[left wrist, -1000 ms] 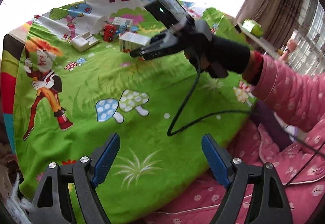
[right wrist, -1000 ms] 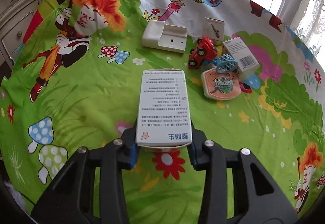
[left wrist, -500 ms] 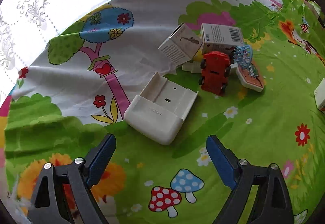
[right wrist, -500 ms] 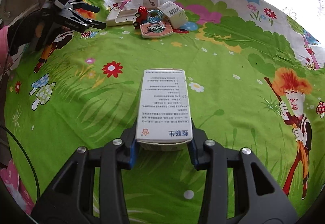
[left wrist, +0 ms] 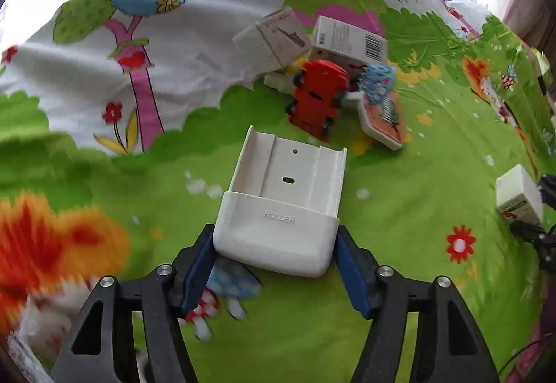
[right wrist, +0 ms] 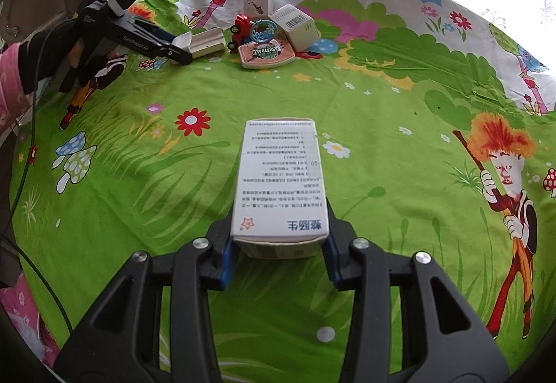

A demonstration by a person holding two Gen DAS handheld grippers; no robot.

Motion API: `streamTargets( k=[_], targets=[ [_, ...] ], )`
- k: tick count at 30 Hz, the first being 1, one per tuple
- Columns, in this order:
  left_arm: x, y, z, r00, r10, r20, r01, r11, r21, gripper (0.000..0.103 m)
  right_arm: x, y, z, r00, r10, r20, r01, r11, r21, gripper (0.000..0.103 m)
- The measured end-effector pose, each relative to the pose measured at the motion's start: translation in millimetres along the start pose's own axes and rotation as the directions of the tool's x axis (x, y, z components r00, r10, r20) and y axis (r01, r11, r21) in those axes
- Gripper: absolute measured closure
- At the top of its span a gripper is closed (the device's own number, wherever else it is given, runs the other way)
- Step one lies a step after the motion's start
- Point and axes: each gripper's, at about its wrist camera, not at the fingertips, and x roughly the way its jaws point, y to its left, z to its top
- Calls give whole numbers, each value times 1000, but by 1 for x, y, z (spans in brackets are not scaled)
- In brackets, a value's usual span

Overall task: Organize rigid objects
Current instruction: 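Carry the white holder tray and medicine box over to the storage box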

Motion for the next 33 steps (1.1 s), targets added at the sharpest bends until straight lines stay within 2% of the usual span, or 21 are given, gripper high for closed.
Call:
streamTargets(
  k=[2,3,5,7,8,11,13,15,17,18,19,20,24,28,33],
  targets=[
    [-21,-26,-42,997,-75,13,76,995,-67,37,0,0,0,1000,3,0,-3,1000,3,58],
    [-28,-40,-60,997,-74,18,75,995,-69,37,0,1,1,1000,3,0,-3,1000,3,58],
    [-38,-65,-89,999,6,42,-4,999,-47,37,1,1,1,1000,6,0,-6,1000,6,57],
    [-40,-79,-101,993,91,77,-91,996,-2,36,1,1,1,1000,7,0,-7,1000,6,57],
    [-41,-82,-103,988,115,107,-117,993,12,36,1,1,1,1000,6,0,-6,1000,6,57],
    [-38,-73,-96,988,106,113,-103,994,-29,34,1,1,1,1000,6,0,-6,1000,4,56],
    [-36,-72,-83,985,124,123,-121,992,-36,24,1,1,1,1000,7,0,-7,1000,4,56],
    [-31,-70,-77,985,118,128,-113,993,-44,23,1,1,2,1000,13,-1,-13,1000,3,54],
    [-31,-73,-77,984,115,133,-112,993,-33,27,1,1,2,1000,13,-1,-13,1000,1,54],
    [-32,-75,-79,983,114,146,-109,993,-40,39,1,1,2,1000,14,-1,-14,1000,2,54],
    [-33,-77,-81,979,133,151,-126,991,-54,39,1,1,2,1000,14,-1,-14,1000,4,54],
    [-34,-79,-84,977,142,161,-132,989,-72,39,1,2,2,1000,3,0,-3,1000,4,59],
    [-43,-96,-103,970,134,201,-111,987,-119,39,-1,4,1,1000,-15,1,15,1000,13,59],
    [-56,-103,-126,964,125,235,-77,976,-204,39,-12,13,-8,999,-51,-8,51,997,55,59],
    [-68,-103,-142,953,148,264,-80,965,-250,39,-33,34,-30,999,-37,15,35,992,117,59]
  ],
)
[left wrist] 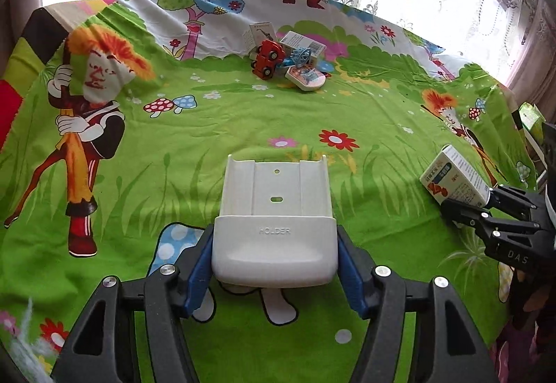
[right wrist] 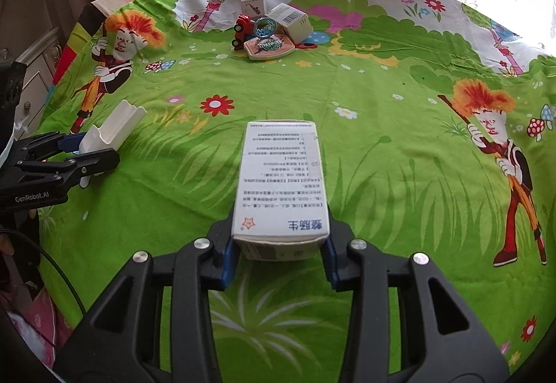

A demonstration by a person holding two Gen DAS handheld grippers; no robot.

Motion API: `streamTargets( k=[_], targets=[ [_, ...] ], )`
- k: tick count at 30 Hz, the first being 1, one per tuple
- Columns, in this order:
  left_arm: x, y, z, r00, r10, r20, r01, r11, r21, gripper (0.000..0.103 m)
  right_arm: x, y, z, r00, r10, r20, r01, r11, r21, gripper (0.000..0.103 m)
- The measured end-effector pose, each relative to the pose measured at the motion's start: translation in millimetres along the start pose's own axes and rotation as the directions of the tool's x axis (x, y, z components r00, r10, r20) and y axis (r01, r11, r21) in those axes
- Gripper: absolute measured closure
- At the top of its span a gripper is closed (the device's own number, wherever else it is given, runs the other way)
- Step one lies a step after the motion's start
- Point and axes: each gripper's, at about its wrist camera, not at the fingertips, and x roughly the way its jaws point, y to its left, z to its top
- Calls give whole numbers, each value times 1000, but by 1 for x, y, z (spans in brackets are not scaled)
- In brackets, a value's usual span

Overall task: Organize rigid objects
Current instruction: 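Carry the white holder tray and medicine box over to the storage box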

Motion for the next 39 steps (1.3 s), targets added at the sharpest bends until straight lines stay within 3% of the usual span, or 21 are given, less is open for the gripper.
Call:
streamTargets(
  k=[3,10,15,39],
  targets=[
    [-9,-1,0,999,31,24,-32,999,25,39,-13,14,-11,1000,3,15,-3,1000,-3,60],
    [-29,-18,-3,999,-1,53,-1,1000,30,39,-66,22,-27,997,-27,66,29,999,-33,59],
    [-41,-40,-17,998,-14,60,9,997,76,39,-87,17,-45,997,-40,61,39,999,13,59],
    [-69,-131,-71,997,-81,-4,80,965,251,39,-153,-16,-117,995,-81,60,73,989,129,59]
  ],
)
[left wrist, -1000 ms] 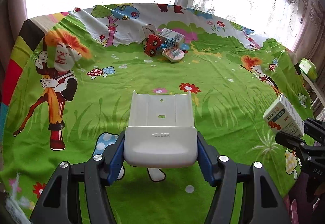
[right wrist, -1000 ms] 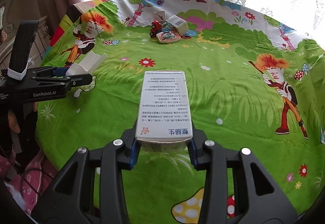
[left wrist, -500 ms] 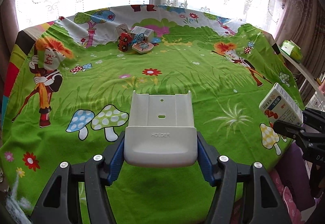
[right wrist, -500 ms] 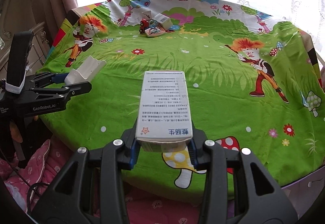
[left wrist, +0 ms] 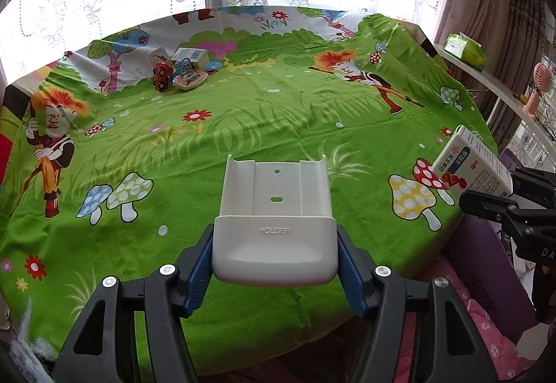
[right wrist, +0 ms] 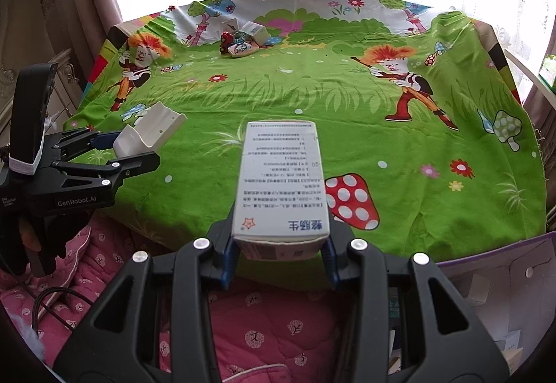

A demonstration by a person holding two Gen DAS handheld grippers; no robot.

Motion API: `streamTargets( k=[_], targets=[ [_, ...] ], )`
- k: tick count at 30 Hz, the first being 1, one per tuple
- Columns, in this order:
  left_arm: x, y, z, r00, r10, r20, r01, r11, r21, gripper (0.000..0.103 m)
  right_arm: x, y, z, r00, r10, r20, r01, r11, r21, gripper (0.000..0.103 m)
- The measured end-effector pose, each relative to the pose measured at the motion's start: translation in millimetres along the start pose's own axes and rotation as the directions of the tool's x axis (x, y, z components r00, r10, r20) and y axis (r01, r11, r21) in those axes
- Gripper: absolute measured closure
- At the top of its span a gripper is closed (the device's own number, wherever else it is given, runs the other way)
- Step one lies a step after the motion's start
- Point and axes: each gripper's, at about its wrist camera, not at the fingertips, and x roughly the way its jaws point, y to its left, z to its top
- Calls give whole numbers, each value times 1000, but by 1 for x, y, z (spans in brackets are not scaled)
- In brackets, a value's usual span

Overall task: Organize rigid objects
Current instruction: 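Carry the white holder tray and medicine box over to the storage box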

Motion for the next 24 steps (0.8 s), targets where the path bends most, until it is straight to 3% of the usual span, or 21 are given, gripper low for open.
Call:
streamTargets(
  k=[13,24],
  targets=[
    [-4,-71,3,997,-80,-20,82,984,159,39,-36,-40,-34,998,-63,4,62,995,83,59],
    [-9,-151,19,984,-175,-41,179,928,326,39,-73,-97,-61,986,-168,14,162,967,194,59]
  ],
)
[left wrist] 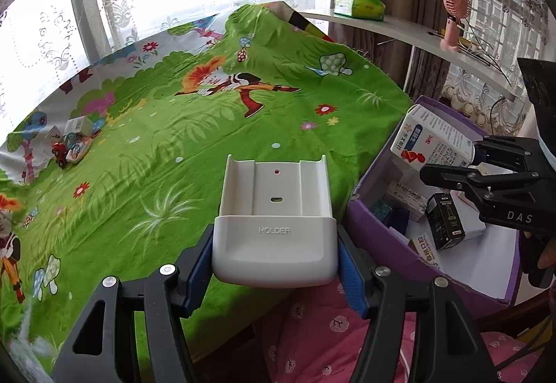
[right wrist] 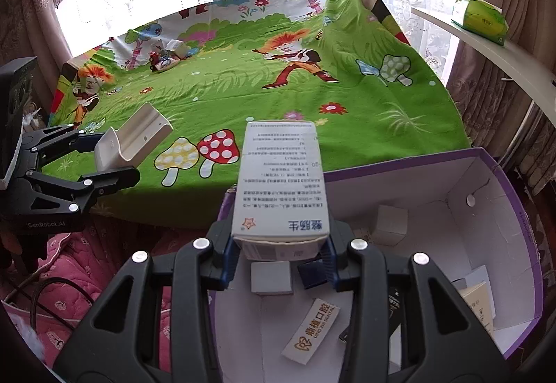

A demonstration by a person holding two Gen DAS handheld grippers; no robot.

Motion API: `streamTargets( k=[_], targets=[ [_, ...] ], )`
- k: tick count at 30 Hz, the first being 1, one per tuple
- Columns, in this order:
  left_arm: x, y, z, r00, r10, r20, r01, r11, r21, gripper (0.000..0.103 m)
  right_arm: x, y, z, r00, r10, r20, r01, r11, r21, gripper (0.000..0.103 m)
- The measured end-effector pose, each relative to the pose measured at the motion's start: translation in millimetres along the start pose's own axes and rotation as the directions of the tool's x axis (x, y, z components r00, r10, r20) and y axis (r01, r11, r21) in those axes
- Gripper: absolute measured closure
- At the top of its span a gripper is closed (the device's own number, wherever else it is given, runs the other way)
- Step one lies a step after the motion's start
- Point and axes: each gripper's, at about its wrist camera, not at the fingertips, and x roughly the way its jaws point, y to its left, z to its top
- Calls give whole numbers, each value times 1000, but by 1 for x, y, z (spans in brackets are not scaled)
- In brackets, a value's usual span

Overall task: Organize rigid objects
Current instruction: 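Carry the white holder tray and medicine box over to the storage box, then open both tools to drop the holder tray and medicine box inside, then move both open tools back over the toys on the bed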

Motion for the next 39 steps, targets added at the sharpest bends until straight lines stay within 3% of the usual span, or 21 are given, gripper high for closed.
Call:
streamTargets(
  k=[11,23,27,28,29,31,33,36,39],
  targets=[
    [17,-85,23,995,-90,-34,95,976,195,39,-20,-61,-21,994,-113,-2,113,988,105,59],
    [31,-138,26,985,-158,-70,172,940,294,39,-43,-117,-38,962,-270,-29,271,948,167,59],
    [31,-146,28,960,-271,-66,279,919,280,38,-45,-128,-40,944,-326,-49,329,928,176,59],
    [30,-147,27,955,-288,-66,295,914,280,38,-43,-129,-39,933,-353,-68,359,917,173,52],
    [29,-145,26,956,-287,-59,292,915,279,37,-40,-128,-38,925,-370,-84,379,910,165,37],
    [26,-130,23,961,-274,-25,271,926,263,35,-36,-120,-32,929,-361,-80,369,917,152,27],
    [28,-101,18,976,-219,7,212,952,219,34,-25,-102,-21,945,-317,-76,324,939,115,27],
    [32,-34,8,996,-83,40,78,991,108,33,2,-58,-1,961,-267,-73,269,963,22,26],
    [33,48,-10,995,85,41,-85,996,-23,29,41,-4,23,983,-160,-90,153,985,-75,24]
  ],
)
